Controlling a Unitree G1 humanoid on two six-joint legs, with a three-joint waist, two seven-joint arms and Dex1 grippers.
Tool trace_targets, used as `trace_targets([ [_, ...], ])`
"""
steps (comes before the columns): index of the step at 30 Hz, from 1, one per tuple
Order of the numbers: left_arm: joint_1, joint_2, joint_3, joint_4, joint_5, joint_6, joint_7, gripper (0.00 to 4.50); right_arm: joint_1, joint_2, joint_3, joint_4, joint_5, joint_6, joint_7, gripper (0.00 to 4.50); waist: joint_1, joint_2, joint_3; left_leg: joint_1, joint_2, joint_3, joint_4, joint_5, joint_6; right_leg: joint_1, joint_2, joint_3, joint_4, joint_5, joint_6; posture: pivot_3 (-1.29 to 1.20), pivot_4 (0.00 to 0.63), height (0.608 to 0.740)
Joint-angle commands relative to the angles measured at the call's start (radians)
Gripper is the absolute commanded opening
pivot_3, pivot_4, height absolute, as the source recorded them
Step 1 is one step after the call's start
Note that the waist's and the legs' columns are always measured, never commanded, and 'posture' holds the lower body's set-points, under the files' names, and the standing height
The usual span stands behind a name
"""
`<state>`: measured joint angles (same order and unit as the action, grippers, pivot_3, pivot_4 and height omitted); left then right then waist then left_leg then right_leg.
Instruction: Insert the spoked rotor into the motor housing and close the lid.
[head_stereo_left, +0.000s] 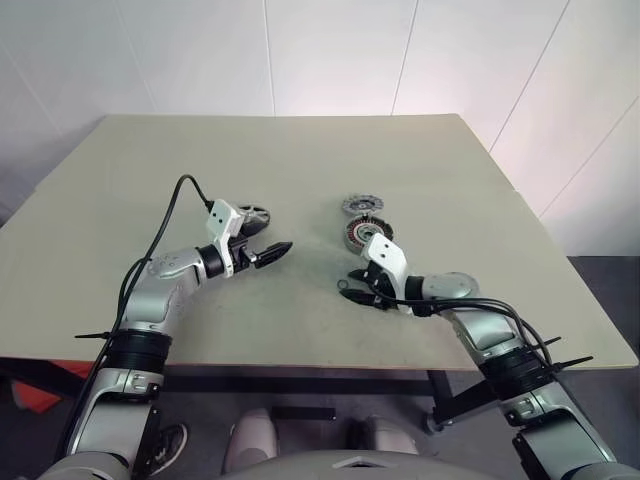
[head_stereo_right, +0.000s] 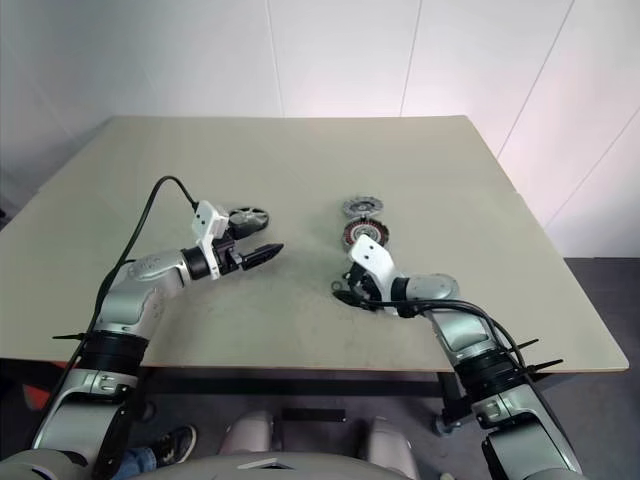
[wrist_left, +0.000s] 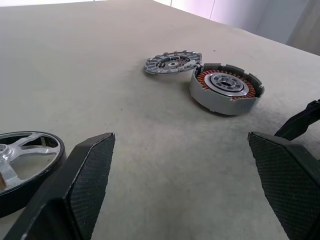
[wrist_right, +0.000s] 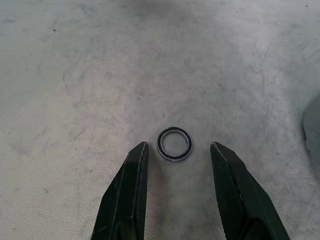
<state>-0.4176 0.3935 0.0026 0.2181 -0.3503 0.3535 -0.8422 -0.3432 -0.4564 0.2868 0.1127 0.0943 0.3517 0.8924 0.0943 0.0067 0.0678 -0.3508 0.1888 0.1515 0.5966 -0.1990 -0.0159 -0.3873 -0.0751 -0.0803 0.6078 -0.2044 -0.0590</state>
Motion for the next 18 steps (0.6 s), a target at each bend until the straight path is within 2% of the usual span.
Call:
trace_targets([
  [1,-0.006,0.011,0.023,-0.037,-0.008,-0.012,0.004,4.5,-0.026,0.023,0.016,0.026,-0.021,-0.02,-0.01,2.16,-0.001,0.0,0.0,0.0,0.0,0.0,0.0,0.0,0.0,0.0,0.0,0.0,0.0,0.0,0.0,0.0,0.0,0.74],
  [4,-0.008,0.01,0.022,-0.034,-0.006,-0.012,0.006,4.5,-0.039,0.038,0.022,0.068,-0.042,-0.037,-0.02,2.16,-0.003,0.0,0.0,0.001,0.0,0.0,0.0,0.0,-0.001,0.0,0.0,0.0,0.0,0.0,0.0,0.0,0.0,0.74],
  [7,-0.01,0.011,0.023,-0.032,-0.006,-0.014,0.008,4.5,-0.041,0.034,0.024,0.091,-0.06,-0.055,-0.025,1.59,-0.004,0.0,0.0,0.002,0.0,0.0,0.0,0.001,-0.002,0.001,0.0,0.0,0.0,0.0,0.0,0.0,0.0,0.74],
  [10,-0.016,0.011,0.022,-0.023,-0.003,-0.018,0.01,4.5,-0.038,0.019,0.017,0.089,-0.055,-0.063,-0.018,0.61,-0.002,0.0,0.0,0.003,0.0,0.0,0.0,0.001,-0.002,0.001,0.0,0.0,0.0,0.0,0.0,0.0,0.0,0.74],
  [18,-0.022,0.004,0.019,-0.015,0.0,-0.021,0.015,4.5,0.008,-0.058,-0.062,0.016,0.001,-0.014,0.01,0.57,0.009,0.0,0.0,0.002,0.0,0.0,0.0,0.001,-0.002,0.003,0.0,0.0,-0.002,0.0,0.001,0.0,0.0,0.74],
])
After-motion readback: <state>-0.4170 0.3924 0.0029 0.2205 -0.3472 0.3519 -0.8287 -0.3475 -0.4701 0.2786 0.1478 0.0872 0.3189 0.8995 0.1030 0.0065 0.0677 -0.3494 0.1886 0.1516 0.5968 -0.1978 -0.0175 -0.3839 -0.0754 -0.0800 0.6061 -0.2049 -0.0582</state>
